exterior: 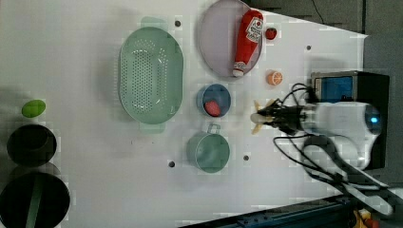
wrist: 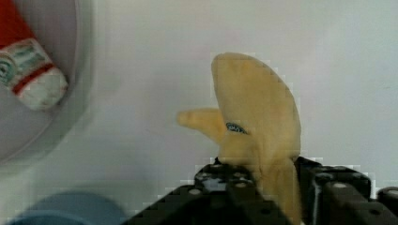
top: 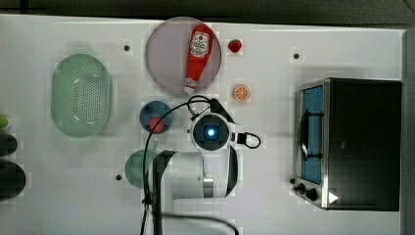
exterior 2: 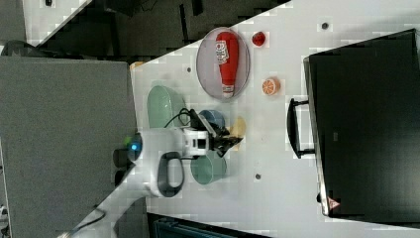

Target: Pick banana from table and place on oven.

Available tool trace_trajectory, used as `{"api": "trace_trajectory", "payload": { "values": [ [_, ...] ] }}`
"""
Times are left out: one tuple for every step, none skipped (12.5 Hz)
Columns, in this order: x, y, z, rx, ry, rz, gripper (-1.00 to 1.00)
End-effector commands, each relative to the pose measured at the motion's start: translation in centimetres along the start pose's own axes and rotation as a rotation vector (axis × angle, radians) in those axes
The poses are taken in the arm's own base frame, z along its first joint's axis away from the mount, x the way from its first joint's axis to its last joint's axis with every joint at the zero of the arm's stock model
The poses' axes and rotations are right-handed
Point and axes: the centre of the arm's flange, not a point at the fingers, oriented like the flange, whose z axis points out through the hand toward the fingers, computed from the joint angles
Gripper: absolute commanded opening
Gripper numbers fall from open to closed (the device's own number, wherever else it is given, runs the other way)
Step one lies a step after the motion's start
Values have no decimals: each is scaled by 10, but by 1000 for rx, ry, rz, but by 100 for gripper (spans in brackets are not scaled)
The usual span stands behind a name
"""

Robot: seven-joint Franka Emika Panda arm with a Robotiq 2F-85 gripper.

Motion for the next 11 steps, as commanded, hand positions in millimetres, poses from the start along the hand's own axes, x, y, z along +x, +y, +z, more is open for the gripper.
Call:
{"api": "trace_trajectory", "payload": {
  "values": [
    [27,-24,-163,116,88,45,-45],
    [29,-18,-201,102,78,56,-45],
    [33,-7,-236,86,65,74,-45],
    [38,6,-268,73,52,97,-45],
    [48,22,-293,64,39,129,-45],
    [62,41,-310,59,26,167,-45],
    [80,61,-320,57,22,209,-45],
    [101,82,-322,52,32,226,-45],
    [122,104,-320,29,53,191,-45],
    [143,125,-315,-2,77,120,-45],
    [163,144,-308,-21,98,63,-46]
  ]
}}
